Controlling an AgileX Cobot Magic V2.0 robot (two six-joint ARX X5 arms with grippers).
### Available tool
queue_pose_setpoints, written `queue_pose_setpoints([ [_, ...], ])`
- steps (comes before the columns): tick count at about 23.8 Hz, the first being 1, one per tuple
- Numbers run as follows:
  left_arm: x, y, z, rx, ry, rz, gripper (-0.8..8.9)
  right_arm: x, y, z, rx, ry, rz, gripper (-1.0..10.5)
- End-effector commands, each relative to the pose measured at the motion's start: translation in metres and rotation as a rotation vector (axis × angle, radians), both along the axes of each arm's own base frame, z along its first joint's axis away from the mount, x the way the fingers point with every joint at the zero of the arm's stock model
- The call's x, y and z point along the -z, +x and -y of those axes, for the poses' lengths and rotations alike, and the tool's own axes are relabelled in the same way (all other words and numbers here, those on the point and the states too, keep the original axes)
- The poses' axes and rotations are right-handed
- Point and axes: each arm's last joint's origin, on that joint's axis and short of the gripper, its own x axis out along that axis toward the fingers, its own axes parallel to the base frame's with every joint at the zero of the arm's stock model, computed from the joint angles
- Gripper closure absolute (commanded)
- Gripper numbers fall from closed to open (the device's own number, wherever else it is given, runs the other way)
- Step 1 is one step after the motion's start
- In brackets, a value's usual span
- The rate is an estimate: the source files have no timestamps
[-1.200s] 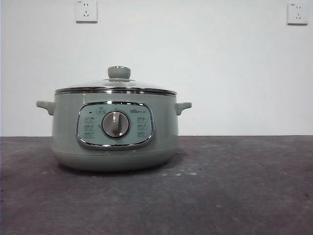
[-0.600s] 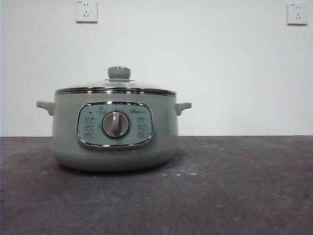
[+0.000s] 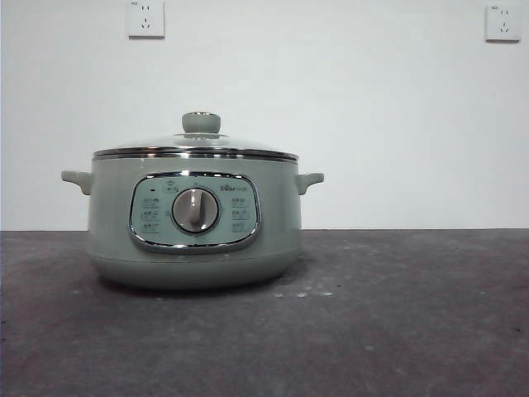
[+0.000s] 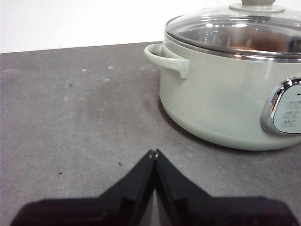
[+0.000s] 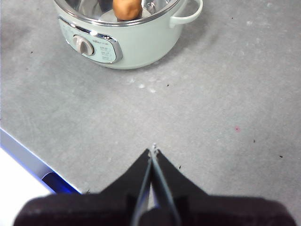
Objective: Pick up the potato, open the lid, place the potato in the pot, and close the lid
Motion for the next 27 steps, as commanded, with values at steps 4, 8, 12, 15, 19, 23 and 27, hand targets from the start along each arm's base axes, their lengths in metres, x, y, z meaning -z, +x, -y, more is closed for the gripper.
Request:
queue_pose_setpoints([
  [4,0.004,0.001,0.000,-0.002,-0.006,-0.024,8.17,0.002,0.001,-0.001,0.008,0.000,-0.005,9.5],
  [8,0.005,0.002,0.000,-0.002,-0.006,-0.039,8.17,-0.002,-0.002,0.009,0.039,-0.022,0.060,9.5],
  [12,0.005,0.002,0.000,-0.002,-0.006,-0.041,8.17,-0.018,-0.016,0.038,0.144,0.193,0.322,9.5],
  [15,0.005,0.002,0.000,-0.002,-0.006,-0.041,8.17,-0.001,-0.029,0.060,0.318,0.255,0.533,9.5],
  [19,0.005,0.002,0.000,-0.002,-0.006,-0.041,8.17,0.065,-0.030,0.072,0.474,0.255,0.725,9.5],
  [23,0.005,0.002,0.000,-0.002,-0.006,-0.041,8.17,0.121,-0.020,0.073,0.492,0.259,0.763,9.5],
  [27,0.005,0.002,0.000,-0.002,-0.006,-0.041,8.17,0.169,-0.010,0.073,0.496,0.246,0.720,9.5],
])
